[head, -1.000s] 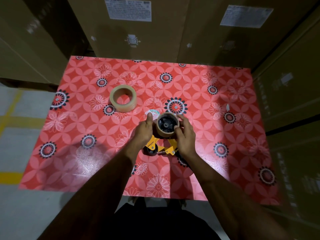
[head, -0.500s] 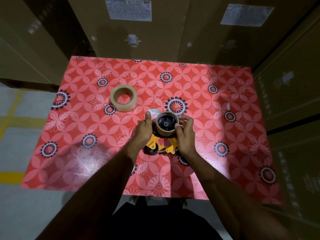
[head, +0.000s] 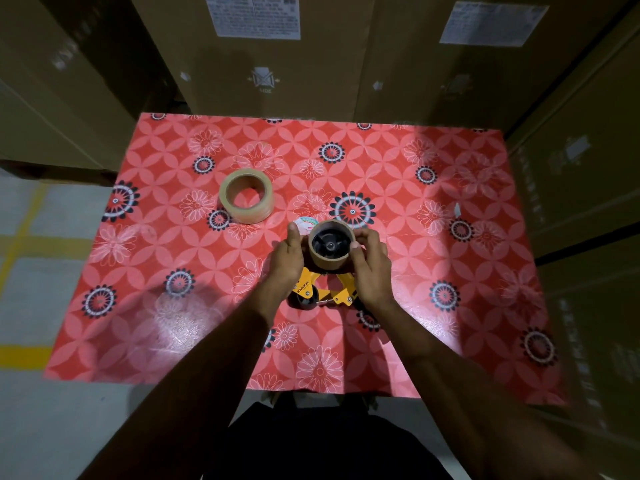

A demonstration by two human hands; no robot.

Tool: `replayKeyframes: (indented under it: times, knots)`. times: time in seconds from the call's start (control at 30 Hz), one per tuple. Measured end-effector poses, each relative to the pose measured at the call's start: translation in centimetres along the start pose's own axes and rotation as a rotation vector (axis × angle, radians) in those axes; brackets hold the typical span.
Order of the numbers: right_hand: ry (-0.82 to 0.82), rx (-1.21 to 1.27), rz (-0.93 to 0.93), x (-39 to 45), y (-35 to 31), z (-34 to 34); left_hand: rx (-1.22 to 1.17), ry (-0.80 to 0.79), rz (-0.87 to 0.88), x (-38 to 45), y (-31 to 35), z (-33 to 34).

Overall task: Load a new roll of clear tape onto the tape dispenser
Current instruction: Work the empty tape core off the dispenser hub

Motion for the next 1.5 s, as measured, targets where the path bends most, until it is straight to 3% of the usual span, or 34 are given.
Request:
replayKeyframes:
  times: [0.1, 0.3, 0.53, 0.77, 0.93, 1.07, 1.17, 1.3, 1.5]
  knots:
    - [-0.031, -0.061, -0.039, 0.2, -0.3, 0.2, 0.008, 0.005, -0.01, 0.0, -0.1, -0.2]
    - [0.066, 0.009, -0.006, 0.1, 0.4, 0.0, 0.049, 0.013, 0.085, -0.9, 0.5, -0.6]
    - [-0.022, -0.059, -0.065, 0.3, -0.4, 0.1, 0.072, 0.018, 0.094, -0.5, 0.5, -0.7]
    - [0.057, 0.002, -0.039, 0.3, 0.3, -0.1, 0.034, 0.024, 0.075, -0.6, 0.4, -0.7]
    - [-0.045, -0.071, -0.035, 0.4, -0.1, 0.3, 0.004, 0.028, 0.089, -1.4, 0.9, -0.8]
    - [-0.026, -0.095, -0.076, 0.5, 0.3, 0.5, -0.045, 0.018, 0.108, -1.0, 0.3, -0.7]
    - [0.033, 0.01, -0.024, 0.5, 0.0, 0.1, -0.041, 0.002, 0.108, -1.6, 0.6, -0.7]
    - [-0.032, 0.0, 0.038, 0.6, -0.6, 0.1, -0.068, -0.026, 0.131, -2.0, 1.3, -0.7]
    - [0.015, -0.044, -0.039, 0.7, -0.3, 0.0, -0.015, -0.039, 0.12, -1.0, 0.3, -0.4]
Point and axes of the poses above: each hand's wrist, its own x-axis towards the middle knuckle, its own z-axis out of the palm, y = z × x, the point moved 2 cm from there along x, towards the middle knuckle, and after that the axes turned 8 degrees about y, right-handed, at the moved point
